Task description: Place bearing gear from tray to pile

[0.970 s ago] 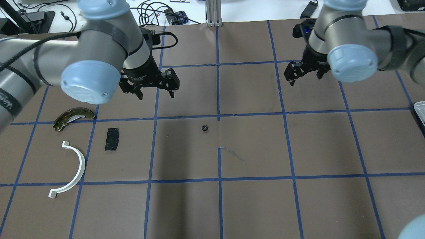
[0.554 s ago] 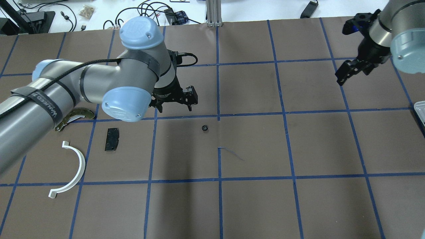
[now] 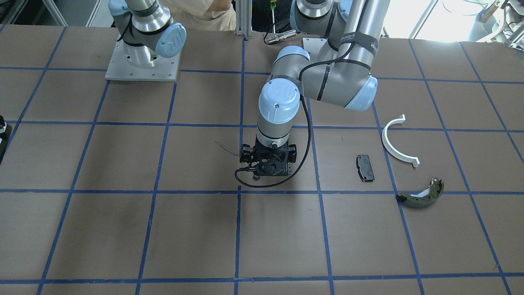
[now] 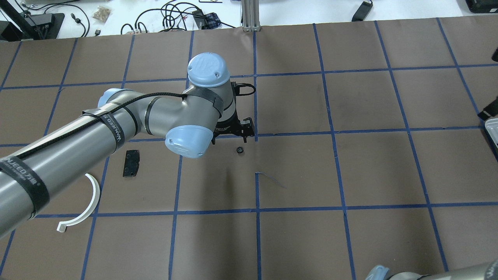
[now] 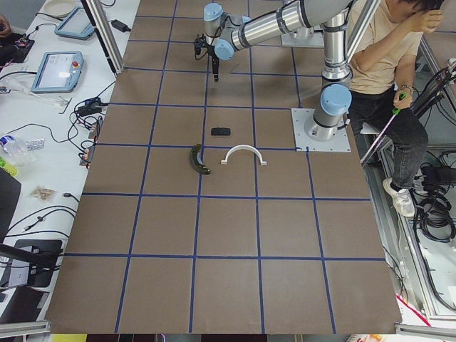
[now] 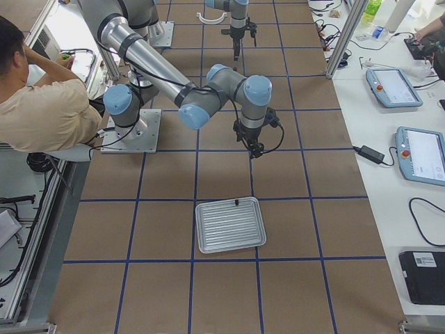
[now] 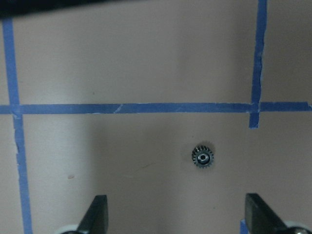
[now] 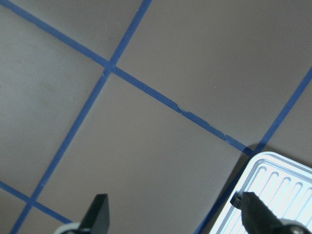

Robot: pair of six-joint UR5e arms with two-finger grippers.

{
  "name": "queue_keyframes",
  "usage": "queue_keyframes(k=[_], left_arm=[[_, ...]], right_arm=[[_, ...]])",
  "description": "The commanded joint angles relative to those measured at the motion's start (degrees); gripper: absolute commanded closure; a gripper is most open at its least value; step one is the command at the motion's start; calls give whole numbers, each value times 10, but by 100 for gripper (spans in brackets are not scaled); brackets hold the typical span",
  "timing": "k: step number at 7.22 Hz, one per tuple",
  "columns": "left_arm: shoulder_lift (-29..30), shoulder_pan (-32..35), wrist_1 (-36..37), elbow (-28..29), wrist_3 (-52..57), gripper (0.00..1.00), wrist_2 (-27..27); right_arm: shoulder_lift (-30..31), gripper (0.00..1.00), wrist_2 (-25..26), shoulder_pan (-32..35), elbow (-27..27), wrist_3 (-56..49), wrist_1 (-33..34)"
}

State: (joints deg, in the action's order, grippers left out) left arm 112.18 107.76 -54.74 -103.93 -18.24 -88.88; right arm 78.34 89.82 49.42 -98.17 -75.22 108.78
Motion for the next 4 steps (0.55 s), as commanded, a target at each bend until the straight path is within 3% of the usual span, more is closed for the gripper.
queue_keyframes(k=[1, 4], left_arm=[[40, 20, 38, 0, -3, 0, -1], [57, 25, 51, -3, 10, 1, -1]], right_arm=[[-22, 5, -3, -76, 3, -158, 7], [-91, 5, -24, -114, 14, -294, 94]])
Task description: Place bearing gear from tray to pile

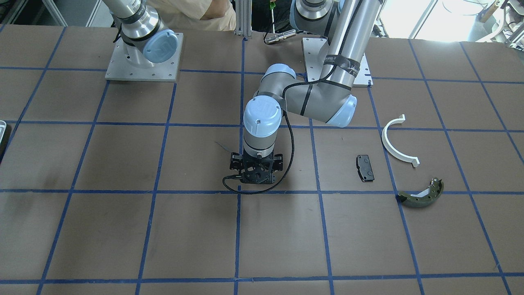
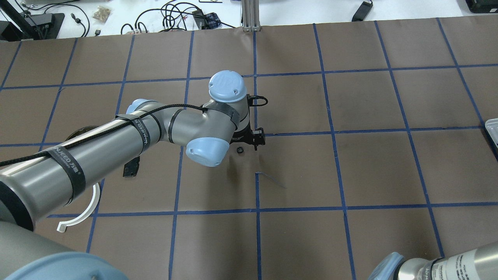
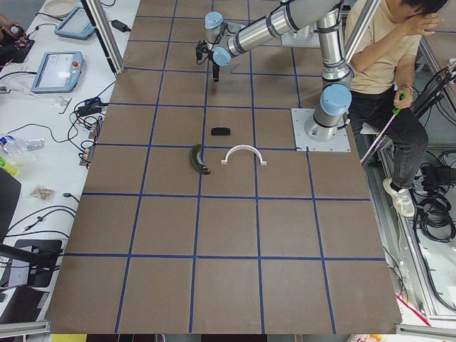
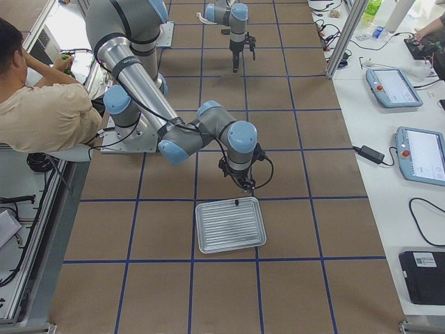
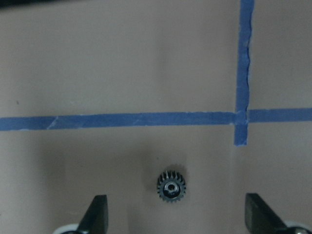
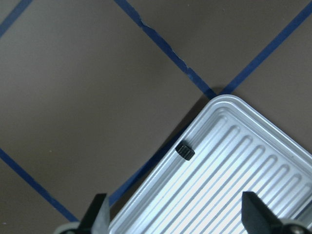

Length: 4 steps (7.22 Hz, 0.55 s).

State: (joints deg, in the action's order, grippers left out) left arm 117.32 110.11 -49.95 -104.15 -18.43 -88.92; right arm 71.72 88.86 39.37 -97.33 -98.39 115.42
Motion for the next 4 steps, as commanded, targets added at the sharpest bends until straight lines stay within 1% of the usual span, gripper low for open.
queue_keyframes(k=[1, 2, 3, 4], left_arm=[[8, 1, 3, -2, 12, 7, 0], [8, 1, 3, -1, 5, 23, 0], [9, 1, 3, -2, 8, 42, -1], [8, 1, 3, -1, 11, 92, -1]], right_arm=[[-42, 5, -18, -13, 7, -141, 44], [-53, 4, -18, -13, 6, -195, 48], [-64, 4, -39, -13, 7, -263, 60], [-71, 4, -51, -13, 2, -309, 65]])
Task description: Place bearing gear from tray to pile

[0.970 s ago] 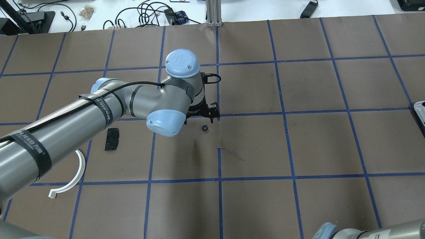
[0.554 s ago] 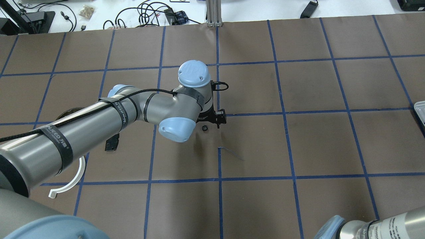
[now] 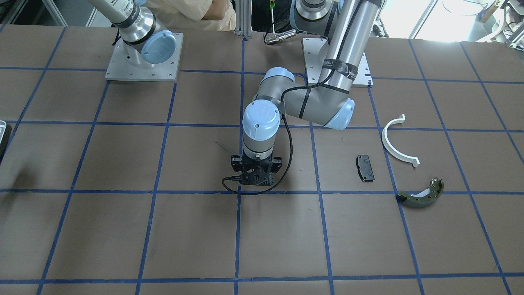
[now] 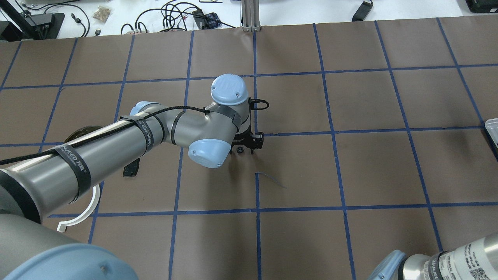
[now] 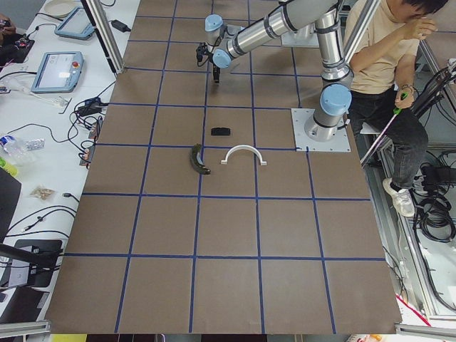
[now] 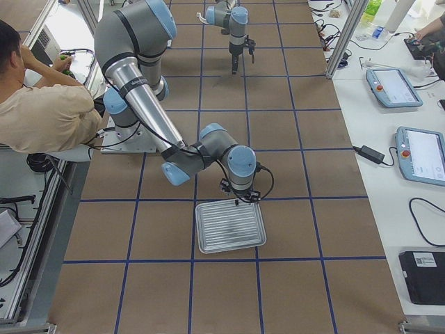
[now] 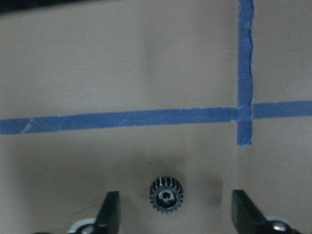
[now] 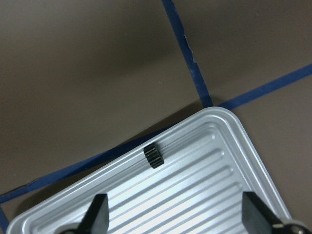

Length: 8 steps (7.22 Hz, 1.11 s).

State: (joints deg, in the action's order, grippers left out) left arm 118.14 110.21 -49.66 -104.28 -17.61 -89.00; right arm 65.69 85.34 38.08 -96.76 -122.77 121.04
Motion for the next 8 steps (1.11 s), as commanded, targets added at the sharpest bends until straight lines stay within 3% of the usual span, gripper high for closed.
queue_keyframes(k=[1, 2, 6, 8], left_arm=[[0, 0, 1, 1, 3, 100, 1], [-4, 0, 1, 3, 3, 100, 0], [-51, -17, -40, -16, 48, 100, -22], [-131, -107, -54, -107, 133, 100, -34]], right_arm=[[-16, 5, -16, 0, -9, -82, 8], [-20, 5, -18, 0, -8, -137, 10], [-37, 5, -25, 0, -7, -156, 13], [-37, 5, -25, 0, -6, -166, 13]])
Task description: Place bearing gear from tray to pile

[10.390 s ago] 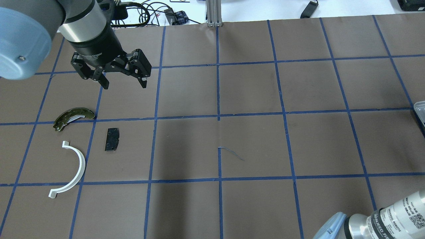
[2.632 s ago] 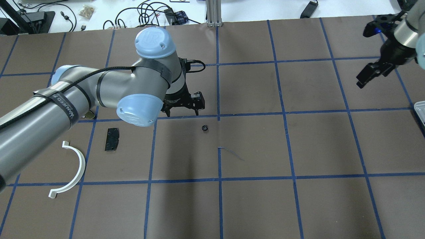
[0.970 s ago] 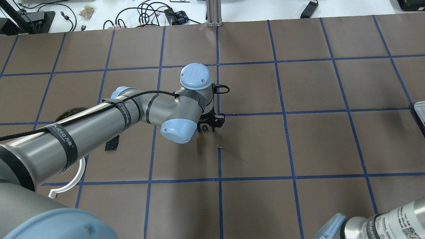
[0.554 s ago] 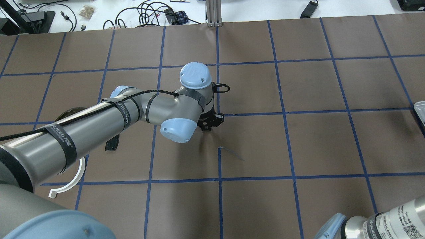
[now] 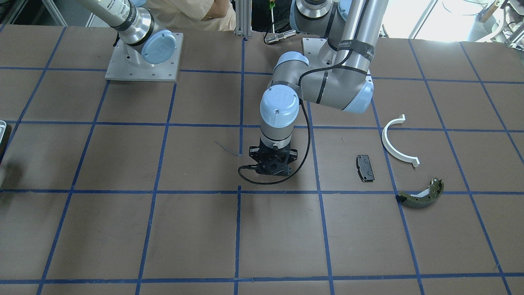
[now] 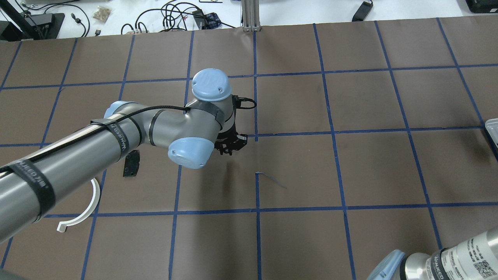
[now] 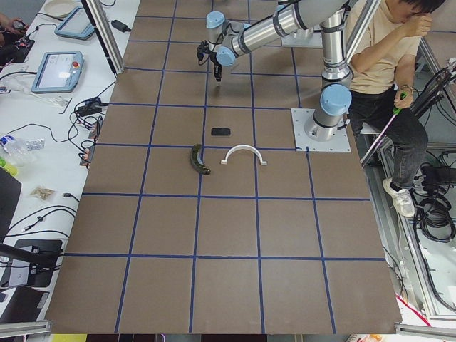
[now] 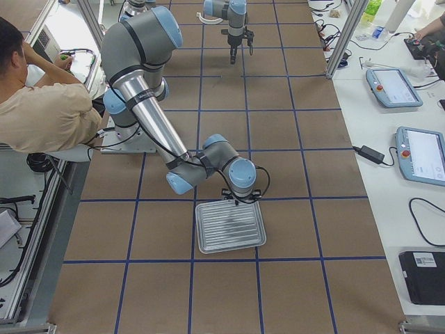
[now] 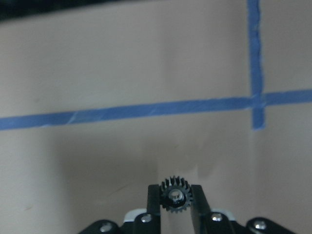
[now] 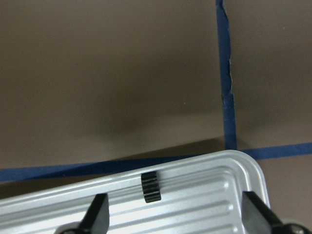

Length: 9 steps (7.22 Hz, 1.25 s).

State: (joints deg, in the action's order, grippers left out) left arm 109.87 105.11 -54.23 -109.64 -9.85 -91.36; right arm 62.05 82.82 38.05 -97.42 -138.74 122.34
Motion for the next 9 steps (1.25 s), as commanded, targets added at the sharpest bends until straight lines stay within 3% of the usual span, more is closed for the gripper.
queue_keyframes(k=[1, 4, 5, 6, 9], left_arm=[[-90, -103, -9, -83, 99, 100, -55], [-135, -243, -15, -109, 168, 100, -56], [-131, -280, -11, -121, 254, 100, -56], [-108, -297, 35, -128, 265, 100, -57], [-85, -369, 50, -128, 327, 100, -54]], right_arm=[[-1, 5, -2, 0, 0, -8, 0], [-11, 6, -7, 0, 0, -20, 16], [-11, 6, -8, -1, 0, -20, 17], [-12, 6, -8, -1, -1, -20, 17], [-23, 8, -7, -1, -2, -20, 16]])
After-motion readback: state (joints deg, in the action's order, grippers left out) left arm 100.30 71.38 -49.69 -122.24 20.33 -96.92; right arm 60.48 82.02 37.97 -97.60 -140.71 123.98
